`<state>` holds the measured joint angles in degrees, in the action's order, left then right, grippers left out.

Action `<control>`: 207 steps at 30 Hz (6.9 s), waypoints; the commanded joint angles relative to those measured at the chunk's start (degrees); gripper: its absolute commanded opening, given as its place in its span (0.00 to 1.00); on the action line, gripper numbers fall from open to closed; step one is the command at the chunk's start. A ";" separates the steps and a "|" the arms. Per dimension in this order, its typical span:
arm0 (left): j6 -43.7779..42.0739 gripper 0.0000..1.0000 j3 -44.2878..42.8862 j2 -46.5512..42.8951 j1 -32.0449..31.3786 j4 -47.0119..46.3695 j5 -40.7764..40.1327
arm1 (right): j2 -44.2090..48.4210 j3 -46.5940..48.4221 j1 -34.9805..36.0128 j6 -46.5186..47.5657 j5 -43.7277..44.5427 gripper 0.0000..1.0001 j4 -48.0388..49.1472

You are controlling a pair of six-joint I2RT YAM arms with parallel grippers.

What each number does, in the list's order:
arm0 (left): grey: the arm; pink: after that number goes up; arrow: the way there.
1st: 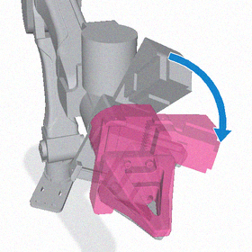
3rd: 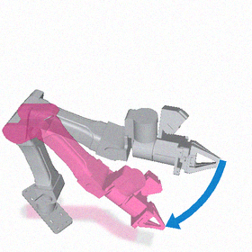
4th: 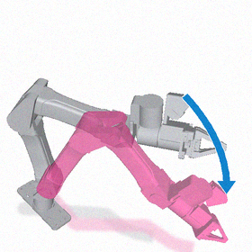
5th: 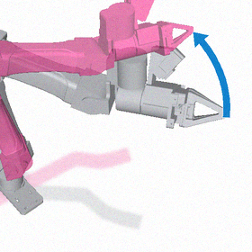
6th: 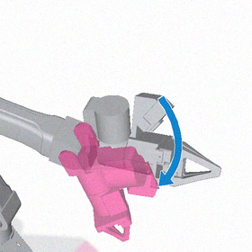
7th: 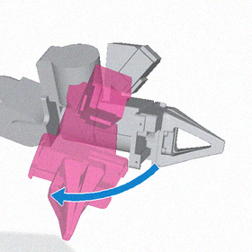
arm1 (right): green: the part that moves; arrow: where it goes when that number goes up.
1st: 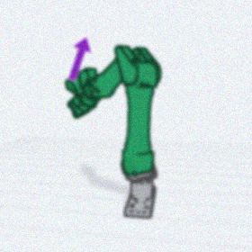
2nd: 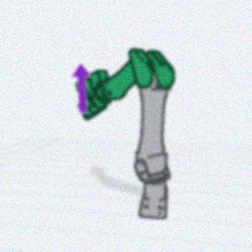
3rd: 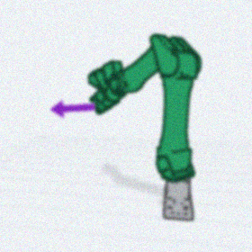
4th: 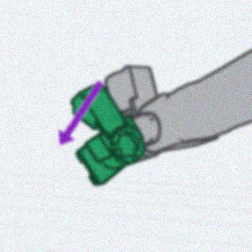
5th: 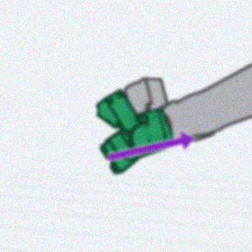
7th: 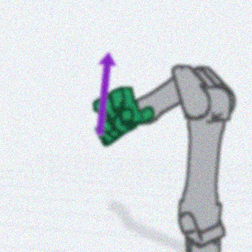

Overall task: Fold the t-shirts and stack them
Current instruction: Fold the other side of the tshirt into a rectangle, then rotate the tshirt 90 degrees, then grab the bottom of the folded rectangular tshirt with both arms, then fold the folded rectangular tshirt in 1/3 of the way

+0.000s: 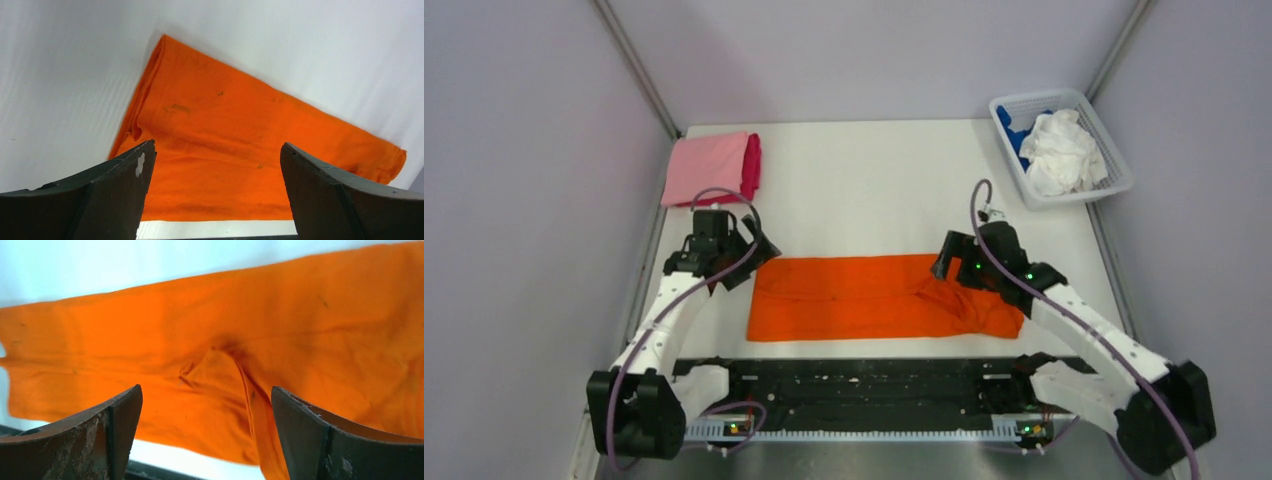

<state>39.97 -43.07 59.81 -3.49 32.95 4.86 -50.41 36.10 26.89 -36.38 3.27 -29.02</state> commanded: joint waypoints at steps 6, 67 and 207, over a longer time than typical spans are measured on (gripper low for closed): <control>-1.90 0.99 2.37 -1.40 -0.12 0.47 2.78 | -22.09 1.94 0.57 6.08 -11.02 0.99 20.44; -3.20 0.99 -4.99 9.78 -10.75 -4.29 11.06 | 6.92 -12.33 11.59 -6.17 -5.03 0.99 6.45; -4.14 0.00 -20.60 29.41 -24.27 -16.14 3.25 | -33.20 14.38 0.10 1.62 -8.20 0.00 28.47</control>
<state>40.38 -58.46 84.49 -30.89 16.47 5.23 -78.28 44.25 30.41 -39.13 -1.32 -5.23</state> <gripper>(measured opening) 0.015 0.011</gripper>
